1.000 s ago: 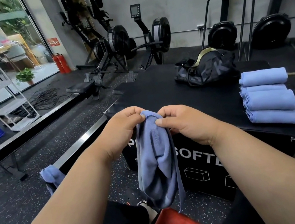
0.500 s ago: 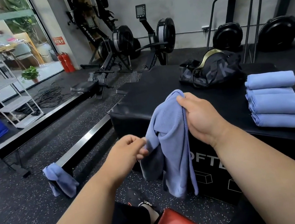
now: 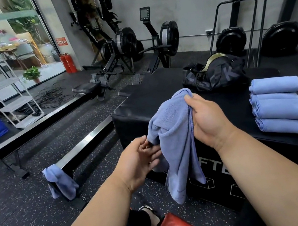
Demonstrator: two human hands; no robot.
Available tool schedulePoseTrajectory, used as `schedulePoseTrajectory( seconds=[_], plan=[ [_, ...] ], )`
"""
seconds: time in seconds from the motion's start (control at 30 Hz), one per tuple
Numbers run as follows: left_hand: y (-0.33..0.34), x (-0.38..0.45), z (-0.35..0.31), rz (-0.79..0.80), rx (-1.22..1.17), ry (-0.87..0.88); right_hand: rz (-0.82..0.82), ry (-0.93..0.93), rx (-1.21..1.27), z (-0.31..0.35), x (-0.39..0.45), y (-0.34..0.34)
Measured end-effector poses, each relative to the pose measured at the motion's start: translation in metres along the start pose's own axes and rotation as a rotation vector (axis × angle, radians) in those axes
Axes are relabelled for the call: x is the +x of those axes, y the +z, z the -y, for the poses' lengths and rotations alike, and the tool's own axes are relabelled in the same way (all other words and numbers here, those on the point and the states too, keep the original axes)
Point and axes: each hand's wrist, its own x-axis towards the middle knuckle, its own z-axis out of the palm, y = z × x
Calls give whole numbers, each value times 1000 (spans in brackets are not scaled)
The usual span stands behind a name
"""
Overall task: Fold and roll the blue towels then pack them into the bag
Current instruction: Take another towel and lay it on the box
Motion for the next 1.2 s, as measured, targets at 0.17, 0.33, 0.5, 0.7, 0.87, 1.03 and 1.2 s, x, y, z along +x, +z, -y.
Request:
schedulePoseTrajectory(
  seconds=[0.17, 0.33, 0.5, 0.7, 0.87, 1.03, 1.2],
  plan=[
    [7, 4, -11, -10, -154, 192, 4, 14, -57, -1, -2, -2],
    [8, 3, -34, -93, -103, 340, 0, -38, -339, 1, -7, -4],
    [-11, 9, -47, -227, 16, 393, -33, -105, -342, 4, -10, -2],
    [-15, 4, -42, -234, 69, 393, 57, -35, -165, 4, -9, 6],
    [-12, 4, -23, -261, 95, 296, 100, -22, -109, 7, -8, 11],
    [-13, 13, 1, -263, 159, 131, 103, -10, -23, 8, -4, 13],
    [-16, 15, 7, -241, 213, -1, 108, -10, 22, 8, -1, 13]
  ],
)
